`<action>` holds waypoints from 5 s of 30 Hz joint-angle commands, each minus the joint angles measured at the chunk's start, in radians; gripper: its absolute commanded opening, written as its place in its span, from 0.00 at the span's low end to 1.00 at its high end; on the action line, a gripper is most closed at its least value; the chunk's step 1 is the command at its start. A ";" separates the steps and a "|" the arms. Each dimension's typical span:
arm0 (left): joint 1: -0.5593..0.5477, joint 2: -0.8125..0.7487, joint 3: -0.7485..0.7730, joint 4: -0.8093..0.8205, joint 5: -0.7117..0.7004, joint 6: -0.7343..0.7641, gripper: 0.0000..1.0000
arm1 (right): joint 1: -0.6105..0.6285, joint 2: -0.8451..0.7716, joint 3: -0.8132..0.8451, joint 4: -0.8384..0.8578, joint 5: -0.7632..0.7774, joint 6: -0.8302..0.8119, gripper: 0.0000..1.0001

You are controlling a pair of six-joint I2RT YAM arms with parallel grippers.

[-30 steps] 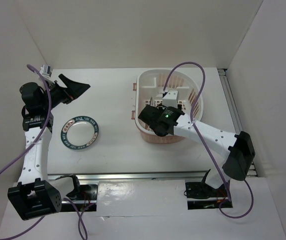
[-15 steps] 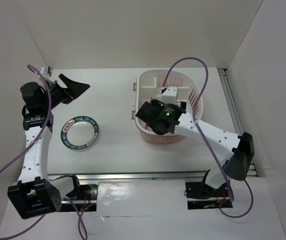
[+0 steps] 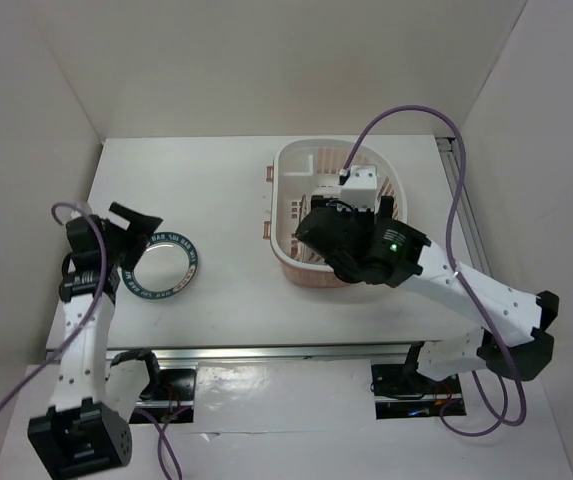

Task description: Load the plates into the dish rack

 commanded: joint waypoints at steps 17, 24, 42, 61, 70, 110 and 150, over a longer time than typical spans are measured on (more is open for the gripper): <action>0.000 -0.395 -0.460 -0.228 -0.254 -0.490 1.00 | 0.020 -0.177 -0.126 0.315 -0.148 -0.350 1.00; 0.000 -0.395 -0.521 -0.182 -0.274 -0.499 1.00 | 0.020 -0.197 -0.157 0.361 -0.168 -0.374 1.00; 0.000 -0.213 -0.589 0.074 -0.329 -0.512 0.52 | 0.020 -0.188 -0.157 0.384 -0.168 -0.383 1.00; 0.000 0.092 -0.431 0.161 -0.283 -0.415 0.00 | 0.020 -0.188 -0.163 0.428 -0.212 -0.423 1.00; 0.000 -0.013 -0.063 0.072 -0.160 -0.096 0.00 | 0.020 -0.217 -0.123 0.574 -0.398 -0.517 1.00; 0.009 -0.102 -0.121 0.954 0.782 -0.113 0.00 | -0.442 0.072 -0.138 1.125 -1.490 -0.462 0.14; 0.041 -0.070 0.049 0.253 0.529 0.174 1.00 | -0.316 -0.122 -0.138 0.201 0.145 -0.247 0.00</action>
